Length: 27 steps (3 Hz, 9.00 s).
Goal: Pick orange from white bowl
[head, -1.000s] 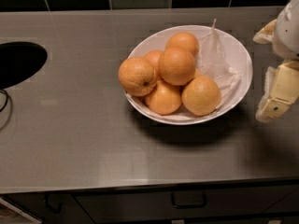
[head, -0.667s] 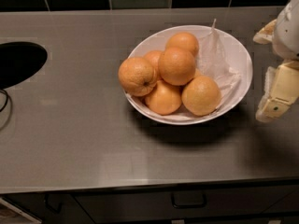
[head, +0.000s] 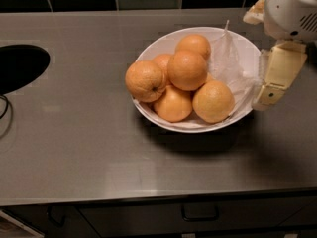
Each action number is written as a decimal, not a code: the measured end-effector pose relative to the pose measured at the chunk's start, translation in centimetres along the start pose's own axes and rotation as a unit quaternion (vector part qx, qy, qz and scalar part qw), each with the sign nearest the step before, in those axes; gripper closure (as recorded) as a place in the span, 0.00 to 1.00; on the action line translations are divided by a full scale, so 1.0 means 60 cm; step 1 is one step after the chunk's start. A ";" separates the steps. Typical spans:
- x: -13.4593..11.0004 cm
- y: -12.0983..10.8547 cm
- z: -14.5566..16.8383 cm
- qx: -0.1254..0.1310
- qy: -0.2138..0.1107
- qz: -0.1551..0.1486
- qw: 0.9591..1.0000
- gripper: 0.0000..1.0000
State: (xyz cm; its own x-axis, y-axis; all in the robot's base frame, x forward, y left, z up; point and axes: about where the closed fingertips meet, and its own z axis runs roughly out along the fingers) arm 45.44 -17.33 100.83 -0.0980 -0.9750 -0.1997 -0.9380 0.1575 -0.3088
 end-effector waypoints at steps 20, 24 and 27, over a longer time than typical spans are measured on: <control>-0.151 -0.064 0.164 -0.084 -0.055 -0.063 0.993 0.30; -0.152 -0.062 0.168 -0.082 -0.056 -0.061 0.993 0.94; -0.166 -0.082 0.012 0.028 -0.057 -0.067 0.996 1.00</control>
Offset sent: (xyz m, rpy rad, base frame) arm 0.0061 0.0266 0.0046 0.0006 -0.0008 0.0835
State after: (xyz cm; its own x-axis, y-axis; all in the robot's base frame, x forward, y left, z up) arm 51.28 -8.30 103.64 0.0674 -0.9641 -0.2570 -0.9200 0.0397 -0.3899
